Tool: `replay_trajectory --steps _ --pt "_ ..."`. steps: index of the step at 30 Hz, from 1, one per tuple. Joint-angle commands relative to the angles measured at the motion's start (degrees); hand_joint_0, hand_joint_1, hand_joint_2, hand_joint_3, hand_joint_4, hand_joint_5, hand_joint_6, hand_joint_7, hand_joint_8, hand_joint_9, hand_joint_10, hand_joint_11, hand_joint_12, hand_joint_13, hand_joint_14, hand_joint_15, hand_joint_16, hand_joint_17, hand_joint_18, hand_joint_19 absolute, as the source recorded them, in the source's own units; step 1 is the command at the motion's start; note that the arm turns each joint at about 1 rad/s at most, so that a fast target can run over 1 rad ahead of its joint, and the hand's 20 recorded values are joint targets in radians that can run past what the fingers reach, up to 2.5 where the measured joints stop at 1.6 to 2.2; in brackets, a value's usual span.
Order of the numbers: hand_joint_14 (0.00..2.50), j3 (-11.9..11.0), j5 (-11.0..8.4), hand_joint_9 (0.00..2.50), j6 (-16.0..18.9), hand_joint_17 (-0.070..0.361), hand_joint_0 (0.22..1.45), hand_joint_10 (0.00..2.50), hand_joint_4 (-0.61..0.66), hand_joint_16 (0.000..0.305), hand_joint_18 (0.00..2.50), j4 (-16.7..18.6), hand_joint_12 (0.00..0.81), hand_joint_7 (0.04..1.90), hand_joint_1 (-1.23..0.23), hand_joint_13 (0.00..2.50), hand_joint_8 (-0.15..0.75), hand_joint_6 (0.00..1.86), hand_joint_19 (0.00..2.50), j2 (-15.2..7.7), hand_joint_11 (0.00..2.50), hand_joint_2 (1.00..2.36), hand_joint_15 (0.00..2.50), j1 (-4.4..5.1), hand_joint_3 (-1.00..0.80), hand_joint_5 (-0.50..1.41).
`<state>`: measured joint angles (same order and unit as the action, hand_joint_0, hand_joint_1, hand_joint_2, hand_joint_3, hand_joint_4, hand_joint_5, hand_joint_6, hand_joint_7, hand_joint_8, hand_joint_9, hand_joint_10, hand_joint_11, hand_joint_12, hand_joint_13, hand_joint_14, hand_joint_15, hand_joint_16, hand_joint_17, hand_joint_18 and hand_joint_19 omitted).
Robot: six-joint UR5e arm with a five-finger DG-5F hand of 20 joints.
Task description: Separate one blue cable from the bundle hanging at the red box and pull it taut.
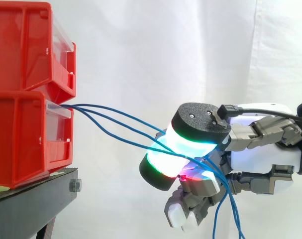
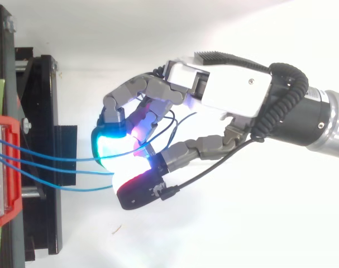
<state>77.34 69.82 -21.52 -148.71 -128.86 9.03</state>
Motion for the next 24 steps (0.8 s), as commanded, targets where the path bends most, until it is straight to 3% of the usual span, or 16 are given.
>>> replay_trajectory --steps 1,12,15,17,24 --pt "0.02 0.0 0.05 1.22 0.07 0.106 0.69 0.02 0.09 0.047 0.86 0.0 0.382 1.1 -0.94 0.96 0.343 0.93 0.36 0.01 1.26 1.0 0.56 -0.06 -0.5 -0.17" --pt "0.02 0.0 0.32 1.23 0.34 0.117 0.49 0.02 0.1 0.052 0.84 0.0 0.414 1.05 -0.99 0.9 0.365 0.92 0.37 0.01 1.23 1.0 0.53 -0.06 -0.5 -0.15" --pt "0.02 0.0 0.32 1.23 0.34 0.123 0.45 0.02 0.12 0.055 0.84 0.0 0.432 1.05 -0.9 0.89 0.383 0.9 0.37 0.01 1.22 1.0 0.52 -0.06 -0.5 -0.14" --pt "0.02 0.0 0.4 1.24 0.34 0.12 0.49 0.02 0.12 0.053 0.81 0.0 0.425 1.08 -0.7 0.88 0.362 0.86 0.41 0.01 1.2 1.0 0.53 -0.06 -0.5 -0.14" --pt "0.02 0.0 0.4 1.26 0.42 0.121 0.5 0.02 0.1 0.054 0.8 -0.09 0.426 1.09 -0.63 0.88 0.352 0.83 0.46 0.01 1.16 1.0 0.54 -0.06 -0.5 -0.14"
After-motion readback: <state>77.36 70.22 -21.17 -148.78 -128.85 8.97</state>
